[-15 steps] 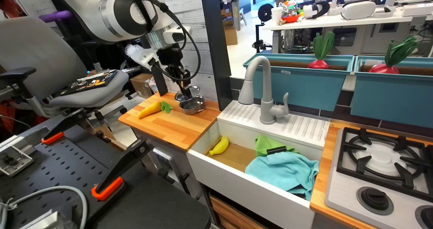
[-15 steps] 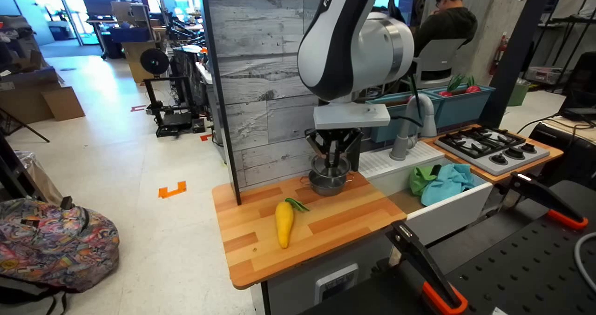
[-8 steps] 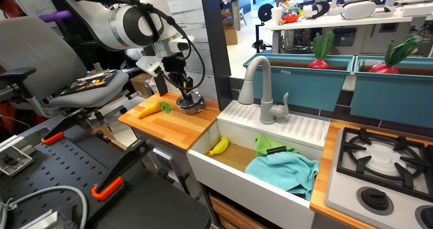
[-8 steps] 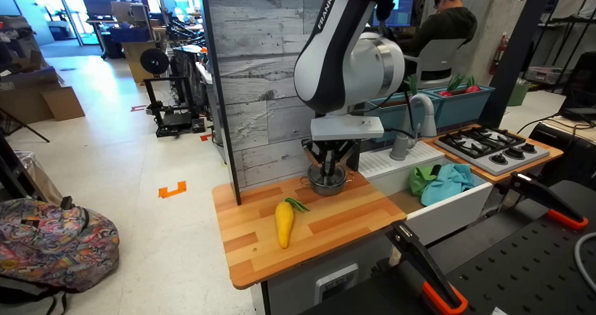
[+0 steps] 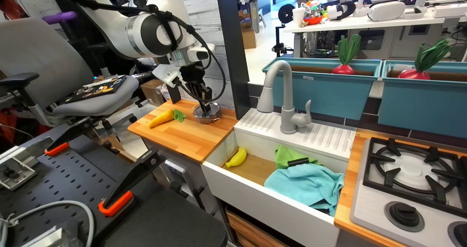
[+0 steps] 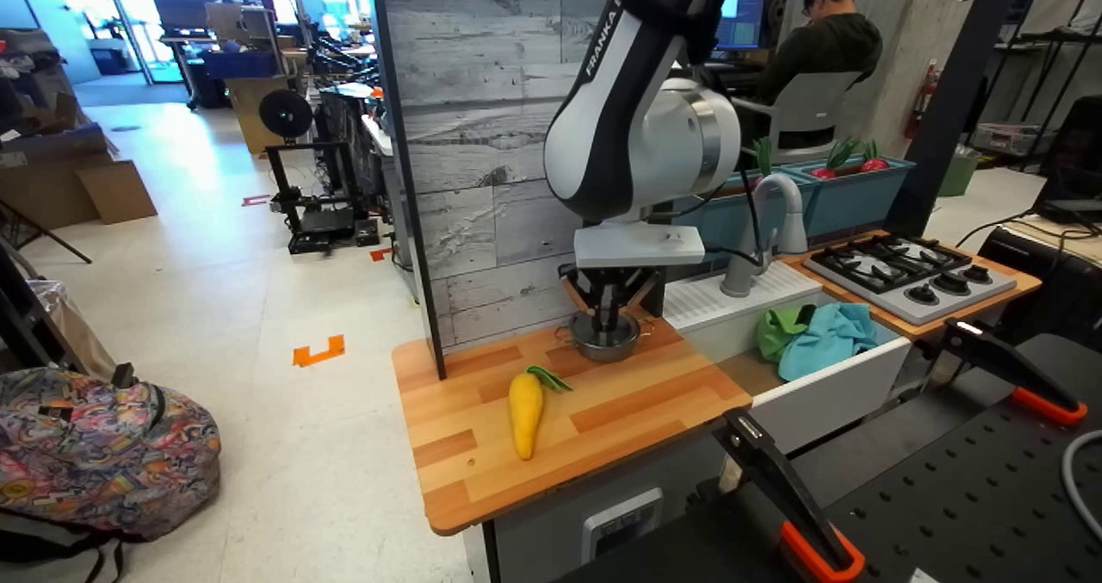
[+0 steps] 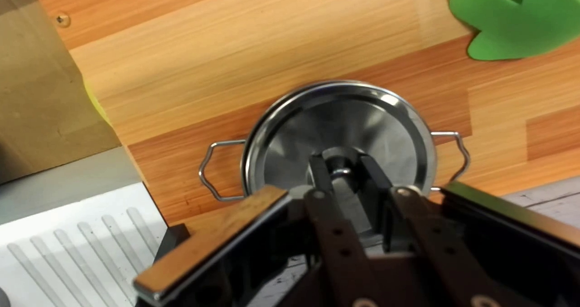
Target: Pick up the lid and place it on the pot
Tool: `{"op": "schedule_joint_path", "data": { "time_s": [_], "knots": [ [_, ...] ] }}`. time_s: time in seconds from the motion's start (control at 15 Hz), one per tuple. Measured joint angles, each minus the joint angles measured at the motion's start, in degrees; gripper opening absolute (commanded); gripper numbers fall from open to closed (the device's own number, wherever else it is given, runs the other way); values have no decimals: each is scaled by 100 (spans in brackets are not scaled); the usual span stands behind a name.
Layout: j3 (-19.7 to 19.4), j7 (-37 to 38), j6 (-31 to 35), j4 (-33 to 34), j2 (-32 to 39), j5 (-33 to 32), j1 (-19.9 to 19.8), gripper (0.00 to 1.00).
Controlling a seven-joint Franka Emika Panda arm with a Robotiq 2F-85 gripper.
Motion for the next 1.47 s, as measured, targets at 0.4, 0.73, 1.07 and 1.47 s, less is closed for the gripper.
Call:
{"op": "schedule_joint_path", "data": {
  "time_s": [0.4, 0.73, 1.07, 1.47],
  "knots": [
    [52, -25, -286, 162, 48, 103, -62, 76],
    [90, -66, -320, 180, 56, 169, -68, 100],
    [168, -79, -149, -59, -116, 183, -67, 100],
    [288, -428, 377, -1389, -1049, 152, 20, 100]
  ]
}}
